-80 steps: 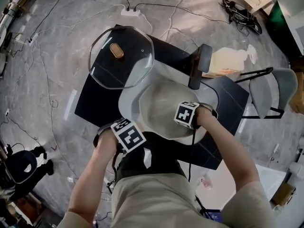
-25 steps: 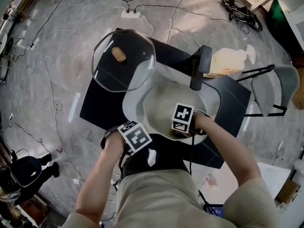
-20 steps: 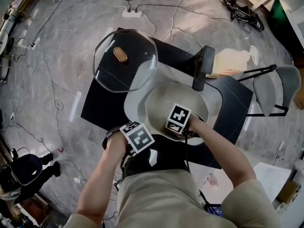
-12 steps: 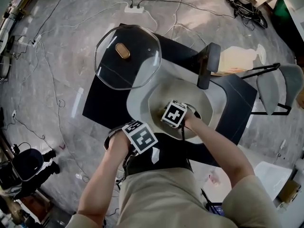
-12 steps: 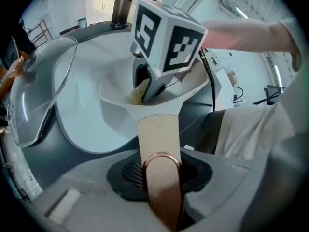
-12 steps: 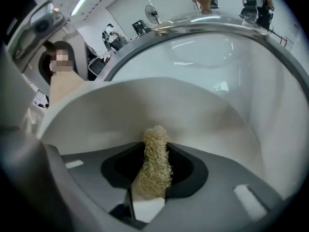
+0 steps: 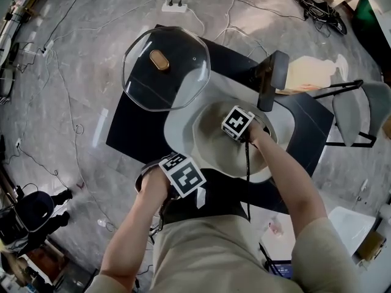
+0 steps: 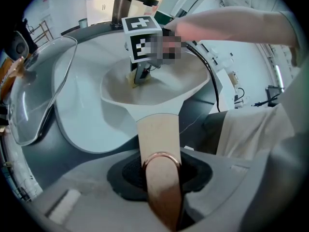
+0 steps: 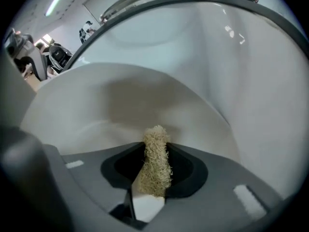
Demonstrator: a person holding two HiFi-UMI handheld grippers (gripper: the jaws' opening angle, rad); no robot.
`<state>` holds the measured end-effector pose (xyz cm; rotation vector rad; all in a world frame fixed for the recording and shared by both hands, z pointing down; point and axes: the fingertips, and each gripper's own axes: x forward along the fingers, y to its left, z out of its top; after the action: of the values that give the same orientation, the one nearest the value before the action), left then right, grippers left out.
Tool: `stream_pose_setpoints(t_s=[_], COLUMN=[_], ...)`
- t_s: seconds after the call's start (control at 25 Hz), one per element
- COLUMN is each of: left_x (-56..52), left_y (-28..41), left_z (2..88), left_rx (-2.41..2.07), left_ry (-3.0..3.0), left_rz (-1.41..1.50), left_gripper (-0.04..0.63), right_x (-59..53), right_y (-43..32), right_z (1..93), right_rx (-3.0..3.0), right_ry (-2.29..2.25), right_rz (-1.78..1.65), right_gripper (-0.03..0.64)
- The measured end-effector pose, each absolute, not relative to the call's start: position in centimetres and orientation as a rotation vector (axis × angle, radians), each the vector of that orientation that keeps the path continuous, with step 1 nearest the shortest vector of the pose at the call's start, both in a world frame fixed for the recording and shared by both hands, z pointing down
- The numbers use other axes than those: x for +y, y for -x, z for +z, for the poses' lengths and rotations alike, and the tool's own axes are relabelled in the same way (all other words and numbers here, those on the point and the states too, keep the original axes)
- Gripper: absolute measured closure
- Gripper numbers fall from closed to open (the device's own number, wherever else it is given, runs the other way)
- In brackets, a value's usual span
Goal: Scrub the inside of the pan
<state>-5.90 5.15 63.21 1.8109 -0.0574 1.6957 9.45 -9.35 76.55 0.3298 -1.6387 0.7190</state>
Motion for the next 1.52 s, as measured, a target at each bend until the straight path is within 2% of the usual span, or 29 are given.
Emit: stream_pose_setpoints(t_s=[0.32, 0.6, 0.76, 0.88, 1.16, 1.32, 1.52], left_x=[5.1, 5.2, 5.2, 5.2, 5.1, 5.2, 5.1], left_y=[5.9, 5.7, 5.5, 5.6, 5.7, 6.0, 6.0], left_z=[63.5, 63.3, 63.4, 63.4, 63.2, 63.4, 63.7], left_rx=[-0.053, -0.057, -0.069, -0.072, -0.071, -0.074, -0.086], left_ry=[-1.810, -1.808, -1.813, -1.815, -1.830, -1.827, -1.834], left_rz=[1.705, 1.688, 1.672, 1.662, 1.681, 1.698, 1.700], left_gripper=[0.466, 0.468, 0.469, 0.469, 0.471, 0.472, 0.472], right_x=[-7.0, -0.6, 2.8, 4.8, 3.0, 0.0, -4.9], right_y=[-15.4, -17.8, -15.7, -11.4, -4.5, -2.3, -2.5], right_z=[76.0, 71.2, 69.2, 67.5, 67.7, 69.9, 73.4], right_rx=[-1.441, -1.225, -1.271, -1.423, -1.685, -1.759, -1.769], right_ry=[-0.262, 0.054, 0.209, 0.328, 0.291, 0.201, 0.051], right_rz=[0.637, 0.661, 0.728, 0.863, 1.002, 0.928, 0.671], right_gripper=[0.482, 0.482, 0.482, 0.483, 0.483, 0.483, 0.482])
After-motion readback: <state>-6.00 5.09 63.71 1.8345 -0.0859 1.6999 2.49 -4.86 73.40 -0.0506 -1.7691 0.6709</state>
